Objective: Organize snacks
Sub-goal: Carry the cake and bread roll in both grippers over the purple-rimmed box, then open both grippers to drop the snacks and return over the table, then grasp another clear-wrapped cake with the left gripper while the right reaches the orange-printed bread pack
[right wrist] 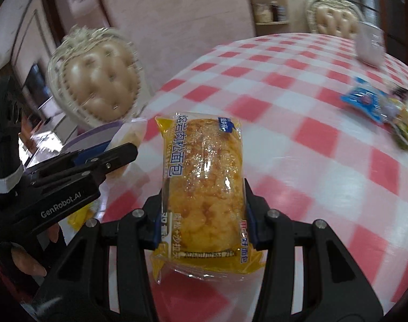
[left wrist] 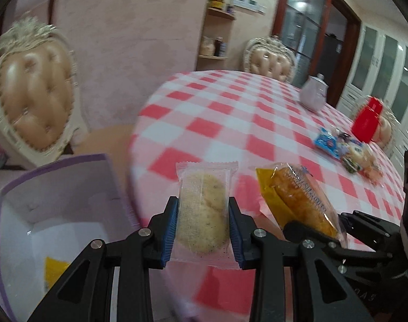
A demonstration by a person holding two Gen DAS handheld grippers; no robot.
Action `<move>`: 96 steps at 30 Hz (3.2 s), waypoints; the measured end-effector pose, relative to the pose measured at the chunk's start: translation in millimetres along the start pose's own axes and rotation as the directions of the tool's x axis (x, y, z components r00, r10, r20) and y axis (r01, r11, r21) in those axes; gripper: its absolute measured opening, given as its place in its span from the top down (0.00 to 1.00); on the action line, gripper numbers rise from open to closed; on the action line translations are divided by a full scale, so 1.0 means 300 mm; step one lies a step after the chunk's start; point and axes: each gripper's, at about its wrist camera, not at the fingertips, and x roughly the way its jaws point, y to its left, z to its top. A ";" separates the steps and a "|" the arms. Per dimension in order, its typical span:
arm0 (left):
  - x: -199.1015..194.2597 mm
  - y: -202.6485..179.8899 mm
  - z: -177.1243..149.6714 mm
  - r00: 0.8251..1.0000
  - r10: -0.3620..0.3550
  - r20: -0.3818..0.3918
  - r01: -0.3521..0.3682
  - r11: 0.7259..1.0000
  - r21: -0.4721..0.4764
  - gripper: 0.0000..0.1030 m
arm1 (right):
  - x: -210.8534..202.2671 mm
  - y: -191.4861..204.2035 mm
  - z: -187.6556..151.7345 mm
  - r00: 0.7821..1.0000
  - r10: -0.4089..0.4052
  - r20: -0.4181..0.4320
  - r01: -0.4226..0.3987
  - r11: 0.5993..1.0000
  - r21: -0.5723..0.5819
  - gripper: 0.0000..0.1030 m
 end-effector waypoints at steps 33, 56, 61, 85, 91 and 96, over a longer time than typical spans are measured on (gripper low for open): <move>-0.070 0.143 0.070 0.963 0.249 0.101 -0.238 0.965 -0.111 0.19 | -0.017 0.097 0.021 0.978 0.208 -0.020 -0.209 0.963 -0.169 0.29; 0.527 -1.346 0.338 0.870 -0.421 -0.258 0.486 0.822 0.297 0.17 | -0.600 -1.110 -0.163 0.850 -0.519 0.089 0.324 0.649 0.689 0.24; 0.609 -1.483 0.344 0.851 -0.401 -0.337 0.524 0.633 0.569 0.17 | -0.588 -1.099 -0.165 0.851 -0.519 0.082 0.333 0.653 0.680 0.24; 0.395 -1.117 0.202 0.809 -0.527 -0.261 0.583 0.663 0.470 0.62 | -0.594 -1.126 -0.202 0.843 -0.535 0.061 0.347 0.626 0.699 0.24; 0.399 -0.876 0.142 0.845 -0.485 -0.225 0.524 0.835 0.168 0.62 | -0.527 -1.117 -0.133 0.853 -0.513 0.099 0.323 0.667 0.671 0.24; 0.424 -0.834 0.170 0.866 -0.452 -0.215 0.479 0.873 0.093 0.62 | -0.432 -1.140 -0.035 0.843 -0.532 0.080 0.354 0.661 0.662 0.24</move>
